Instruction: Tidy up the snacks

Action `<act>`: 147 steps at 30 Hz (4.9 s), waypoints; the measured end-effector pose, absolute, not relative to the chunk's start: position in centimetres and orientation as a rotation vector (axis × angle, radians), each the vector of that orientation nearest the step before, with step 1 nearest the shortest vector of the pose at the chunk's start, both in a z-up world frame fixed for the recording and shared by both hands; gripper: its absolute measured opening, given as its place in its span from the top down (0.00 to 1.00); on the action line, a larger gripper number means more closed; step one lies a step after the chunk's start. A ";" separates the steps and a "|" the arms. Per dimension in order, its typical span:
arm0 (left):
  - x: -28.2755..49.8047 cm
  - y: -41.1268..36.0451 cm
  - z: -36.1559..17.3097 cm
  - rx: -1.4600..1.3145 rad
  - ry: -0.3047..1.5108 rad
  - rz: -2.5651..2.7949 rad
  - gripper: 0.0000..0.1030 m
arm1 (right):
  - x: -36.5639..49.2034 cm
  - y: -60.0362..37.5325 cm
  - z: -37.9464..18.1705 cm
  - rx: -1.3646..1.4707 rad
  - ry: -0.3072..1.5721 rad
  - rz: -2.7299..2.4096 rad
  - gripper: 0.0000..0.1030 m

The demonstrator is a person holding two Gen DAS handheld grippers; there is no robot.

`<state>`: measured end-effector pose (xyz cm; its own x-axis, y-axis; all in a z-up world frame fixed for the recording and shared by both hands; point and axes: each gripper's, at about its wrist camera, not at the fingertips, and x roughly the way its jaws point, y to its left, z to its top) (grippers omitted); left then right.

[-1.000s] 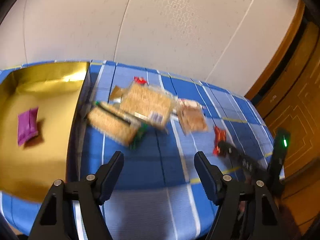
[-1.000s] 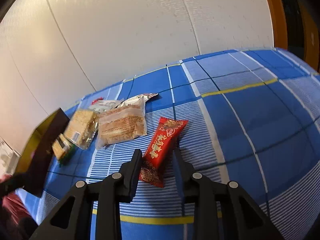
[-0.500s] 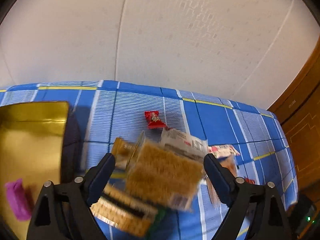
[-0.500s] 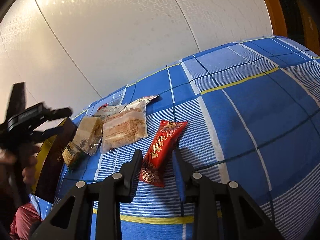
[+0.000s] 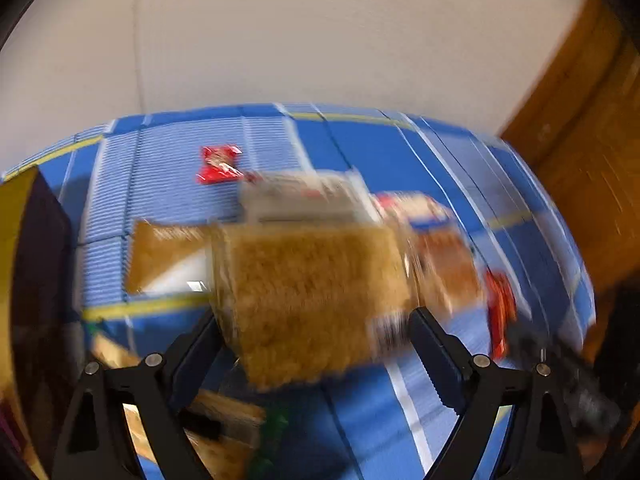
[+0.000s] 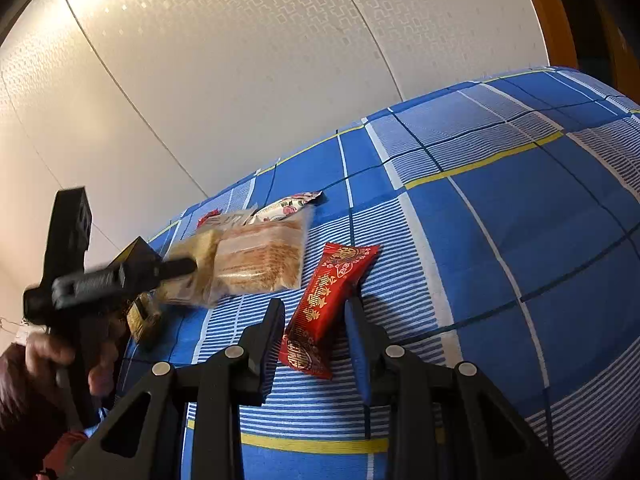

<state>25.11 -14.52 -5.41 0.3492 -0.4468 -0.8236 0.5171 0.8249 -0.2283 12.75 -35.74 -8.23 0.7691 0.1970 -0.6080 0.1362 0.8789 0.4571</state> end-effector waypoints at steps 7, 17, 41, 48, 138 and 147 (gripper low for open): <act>21.2 -15.0 -4.4 0.173 1.055 -0.763 0.12 | 12.8 -35.6 -8.1 0.503 0.700 0.030 0.70; 20.3 -16.2 -2.9 0.577 1.006 -0.799 0.00 | 12.7 -35.6 -8.0 0.505 0.700 0.029 0.70; 21.4 -17.7 -5.4 0.567 1.012 -0.782 0.18 | 12.3 -36.0 -8.1 0.554 0.691 0.043 0.71; 18.0 -16.7 -5.4 0.470 0.975 -0.666 0.22 | 12.1 -36.5 -8.0 0.605 0.696 0.007 0.68; 20.4 0.8 3.5 -0.228 0.844 -0.398 0.29 | 12.5 -35.3 -7.5 0.442 0.694 -0.122 0.67; 26.5 6.4 0.5 -0.320 0.940 -0.192 0.29 | 12.5 -35.3 -7.4 0.436 0.694 -0.124 0.67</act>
